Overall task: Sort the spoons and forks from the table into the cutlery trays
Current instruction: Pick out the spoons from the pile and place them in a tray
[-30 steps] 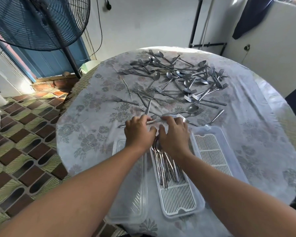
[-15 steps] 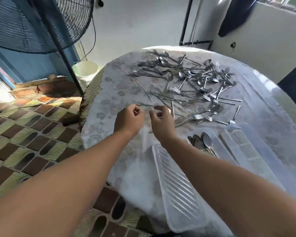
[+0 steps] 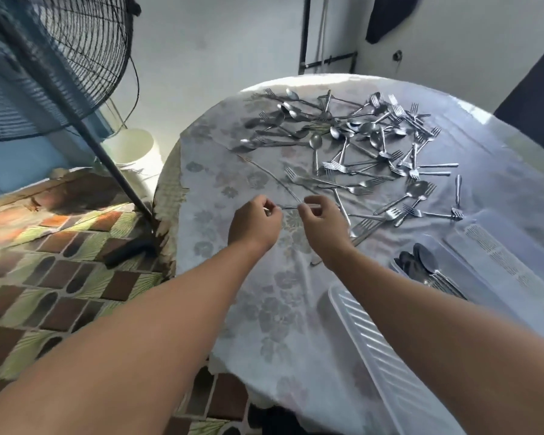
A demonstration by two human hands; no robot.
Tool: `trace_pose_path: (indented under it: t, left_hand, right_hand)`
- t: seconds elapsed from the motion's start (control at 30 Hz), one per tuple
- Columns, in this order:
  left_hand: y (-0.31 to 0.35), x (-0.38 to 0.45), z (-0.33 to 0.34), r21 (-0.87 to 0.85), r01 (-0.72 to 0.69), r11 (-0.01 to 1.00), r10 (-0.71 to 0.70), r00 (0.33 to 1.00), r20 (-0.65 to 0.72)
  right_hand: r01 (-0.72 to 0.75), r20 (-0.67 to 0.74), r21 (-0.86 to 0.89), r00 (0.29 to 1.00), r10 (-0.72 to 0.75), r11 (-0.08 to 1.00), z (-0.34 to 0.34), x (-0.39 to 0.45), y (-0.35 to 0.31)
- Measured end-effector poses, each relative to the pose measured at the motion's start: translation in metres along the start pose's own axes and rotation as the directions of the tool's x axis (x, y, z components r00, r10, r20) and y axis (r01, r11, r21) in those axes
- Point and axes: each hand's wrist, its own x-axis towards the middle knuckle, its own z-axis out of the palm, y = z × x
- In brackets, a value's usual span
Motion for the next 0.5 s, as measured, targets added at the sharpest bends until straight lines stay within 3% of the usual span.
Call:
trace_pose_path:
  t: [0.2,0.5]
  left_hand:
    - [-0.004,0.065,0.001,0.054,-0.017,0.998,0.016,1.000,0.012]
    - [-0.014,0.162,0.014,0.062,0.023,0.998,-0.025,0.999,0.034]
  right_hand:
    - [-0.016,0.012,0.043,1.000,0.015,0.999,0.043,0.053,-0.009]
    - [-0.049,-0.035,-0.090,0.998,0.046,0.995,0.059,0.126,-0.010]
